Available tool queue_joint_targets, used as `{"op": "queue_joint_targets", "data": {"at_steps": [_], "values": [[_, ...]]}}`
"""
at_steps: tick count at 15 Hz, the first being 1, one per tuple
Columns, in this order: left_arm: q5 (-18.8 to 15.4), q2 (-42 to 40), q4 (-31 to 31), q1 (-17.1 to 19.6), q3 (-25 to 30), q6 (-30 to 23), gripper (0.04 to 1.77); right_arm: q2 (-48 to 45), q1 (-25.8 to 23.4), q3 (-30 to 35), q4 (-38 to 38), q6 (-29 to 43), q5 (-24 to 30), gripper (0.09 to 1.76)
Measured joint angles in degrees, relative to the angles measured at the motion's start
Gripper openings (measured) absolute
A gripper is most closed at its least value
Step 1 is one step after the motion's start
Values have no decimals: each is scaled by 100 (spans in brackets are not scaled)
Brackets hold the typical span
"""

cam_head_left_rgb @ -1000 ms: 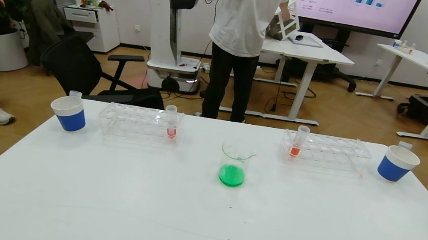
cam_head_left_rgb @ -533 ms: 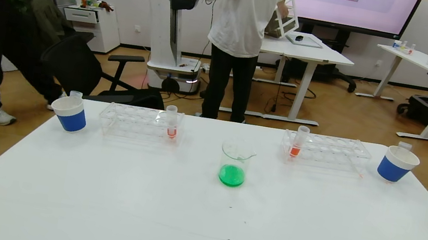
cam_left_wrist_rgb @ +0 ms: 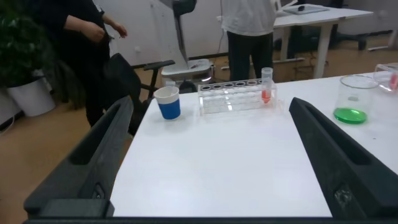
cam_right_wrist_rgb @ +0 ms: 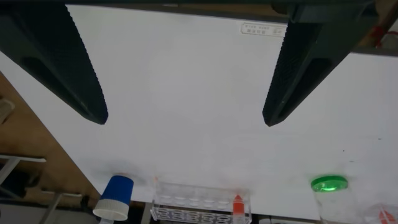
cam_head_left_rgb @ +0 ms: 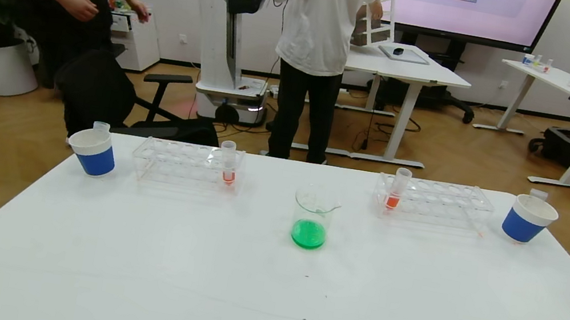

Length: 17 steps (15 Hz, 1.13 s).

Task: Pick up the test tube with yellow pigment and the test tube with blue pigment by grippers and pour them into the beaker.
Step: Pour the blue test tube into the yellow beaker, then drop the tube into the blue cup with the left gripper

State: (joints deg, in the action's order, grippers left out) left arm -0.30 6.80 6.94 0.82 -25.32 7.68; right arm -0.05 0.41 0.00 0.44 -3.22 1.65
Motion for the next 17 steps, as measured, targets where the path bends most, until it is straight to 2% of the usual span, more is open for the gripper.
{"op": "queue_joint_targets", "data": {"at_steps": [1, 5, 6, 7, 8, 17], "values": [[-107, -218, -20, -16, 272, -5, 175, 0, 0, 0, 0, 2, 0, 174], [104, -617, -965, -46, 1714, -430, 175, 0, 0, 0, 0, 0, 0, 174], [116, -651, -1070, -46, 2100, -492, 175, 0, 0, 0, -2, 2, 0, 174], [82, -669, -778, -49, 2315, -516, 175, 0, 0, 0, 0, 2, 0, 174], [49, -678, -521, -49, 2405, -514, 175, 0, 0, 0, 0, 2, 0, 174], [46, -688, -699, -49, 2530, -758, 175, 0, 0, 0, 0, -30, 6, 174]]}}
